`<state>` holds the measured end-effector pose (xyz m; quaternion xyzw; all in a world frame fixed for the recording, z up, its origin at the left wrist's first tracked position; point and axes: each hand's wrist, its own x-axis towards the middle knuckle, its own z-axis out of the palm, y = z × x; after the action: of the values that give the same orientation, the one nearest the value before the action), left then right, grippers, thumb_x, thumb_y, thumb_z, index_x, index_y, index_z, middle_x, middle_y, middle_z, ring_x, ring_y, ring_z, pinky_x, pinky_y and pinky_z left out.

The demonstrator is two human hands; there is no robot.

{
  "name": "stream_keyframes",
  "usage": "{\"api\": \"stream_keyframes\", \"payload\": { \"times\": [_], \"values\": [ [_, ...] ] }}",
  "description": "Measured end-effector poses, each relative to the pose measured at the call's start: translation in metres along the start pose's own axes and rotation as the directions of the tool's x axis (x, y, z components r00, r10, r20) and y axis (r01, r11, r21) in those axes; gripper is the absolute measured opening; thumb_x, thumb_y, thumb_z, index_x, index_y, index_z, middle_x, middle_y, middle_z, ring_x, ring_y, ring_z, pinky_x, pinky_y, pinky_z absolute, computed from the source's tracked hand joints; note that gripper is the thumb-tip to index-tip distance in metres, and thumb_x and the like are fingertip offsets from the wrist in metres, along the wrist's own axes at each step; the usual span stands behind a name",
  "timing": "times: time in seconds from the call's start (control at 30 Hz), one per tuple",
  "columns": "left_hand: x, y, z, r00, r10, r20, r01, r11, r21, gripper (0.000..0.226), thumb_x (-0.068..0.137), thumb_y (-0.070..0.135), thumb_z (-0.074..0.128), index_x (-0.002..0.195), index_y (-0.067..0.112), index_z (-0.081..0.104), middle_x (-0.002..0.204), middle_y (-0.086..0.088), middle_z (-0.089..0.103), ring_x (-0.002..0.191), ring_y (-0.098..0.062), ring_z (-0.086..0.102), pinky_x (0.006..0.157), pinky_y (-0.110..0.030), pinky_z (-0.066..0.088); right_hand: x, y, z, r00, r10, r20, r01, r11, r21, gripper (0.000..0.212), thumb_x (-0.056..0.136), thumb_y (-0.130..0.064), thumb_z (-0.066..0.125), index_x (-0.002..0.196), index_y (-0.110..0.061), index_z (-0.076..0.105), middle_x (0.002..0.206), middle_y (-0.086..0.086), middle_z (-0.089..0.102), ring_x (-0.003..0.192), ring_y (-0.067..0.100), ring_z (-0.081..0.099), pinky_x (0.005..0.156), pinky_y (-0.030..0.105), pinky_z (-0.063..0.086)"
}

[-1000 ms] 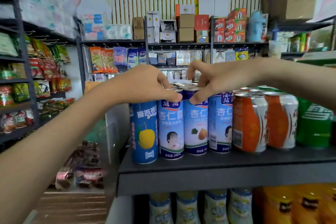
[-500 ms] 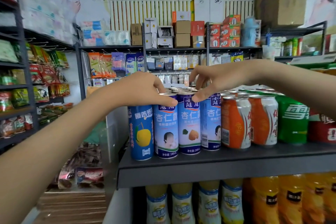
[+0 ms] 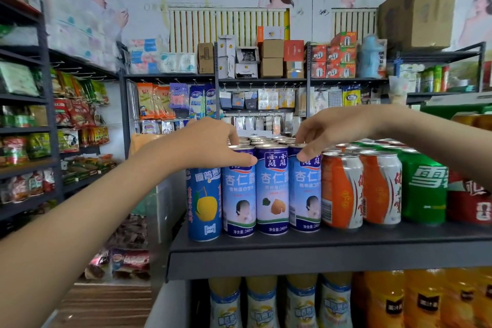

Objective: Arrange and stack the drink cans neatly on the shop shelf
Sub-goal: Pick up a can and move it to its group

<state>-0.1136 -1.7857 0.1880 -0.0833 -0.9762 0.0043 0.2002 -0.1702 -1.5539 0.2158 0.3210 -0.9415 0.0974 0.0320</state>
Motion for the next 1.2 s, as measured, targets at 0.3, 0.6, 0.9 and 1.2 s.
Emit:
{"api": "stream_keyframes", "payload": {
  "times": [0.3,0.6,0.9,1.2],
  "values": [
    [0.016,-0.011,-0.024,0.995,0.098,-0.021,-0.099,0.994,-0.049,0.054,0.088,0.060,0.033,0.106,0.022,0.066,0.101,0.005,0.068,0.091,-0.012,0.060,0.081,-0.026,0.047,0.008,0.019,-0.019,0.997,-0.071,-0.012,0.072,0.997,0.030,0.037,0.090,-0.047,0.050,0.123,-0.033,0.056,0.125,-0.020,0.054,0.114,0.001,0.050,0.099,0.026,0.038],
    [0.060,-0.033,-0.013,0.965,0.094,0.247,-0.049,0.982,-0.183,0.026,0.089,0.040,0.058,0.114,0.036,0.064,0.108,0.023,0.062,0.101,0.005,0.056,0.088,-0.015,0.042,0.060,0.043,-0.025,0.965,-0.162,0.208,0.183,0.979,-0.086,0.045,0.093,-0.023,0.059,0.131,-0.044,0.047,0.134,-0.019,0.044,0.118,-0.005,0.042,0.102,0.025,0.034],
    [0.084,-0.034,-0.013,0.928,0.054,0.369,0.044,0.967,-0.251,0.022,0.079,0.043,0.068,0.099,0.034,0.067,0.081,0.030,0.064,0.077,0.013,0.059,0.068,-0.010,0.039,0.093,0.048,-0.026,0.914,-0.212,0.347,0.270,0.954,-0.128,0.053,0.085,-0.021,0.068,0.127,-0.046,0.048,0.131,-0.021,0.038,0.128,0.002,0.032,0.108,0.027,0.025],
    [0.091,-0.042,-0.013,0.916,0.089,0.390,0.051,0.942,-0.333,0.030,0.071,0.037,0.077,0.097,0.035,0.064,0.097,0.020,0.065,0.083,0.000,0.065,0.074,-0.020,0.048,0.109,0.065,-0.027,0.865,-0.349,0.361,0.383,0.923,-0.025,0.054,0.064,-0.046,0.071,0.114,-0.058,0.054,0.118,-0.046,0.034,0.125,-0.016,0.025,0.109,0.025,0.021]
  ]
}}
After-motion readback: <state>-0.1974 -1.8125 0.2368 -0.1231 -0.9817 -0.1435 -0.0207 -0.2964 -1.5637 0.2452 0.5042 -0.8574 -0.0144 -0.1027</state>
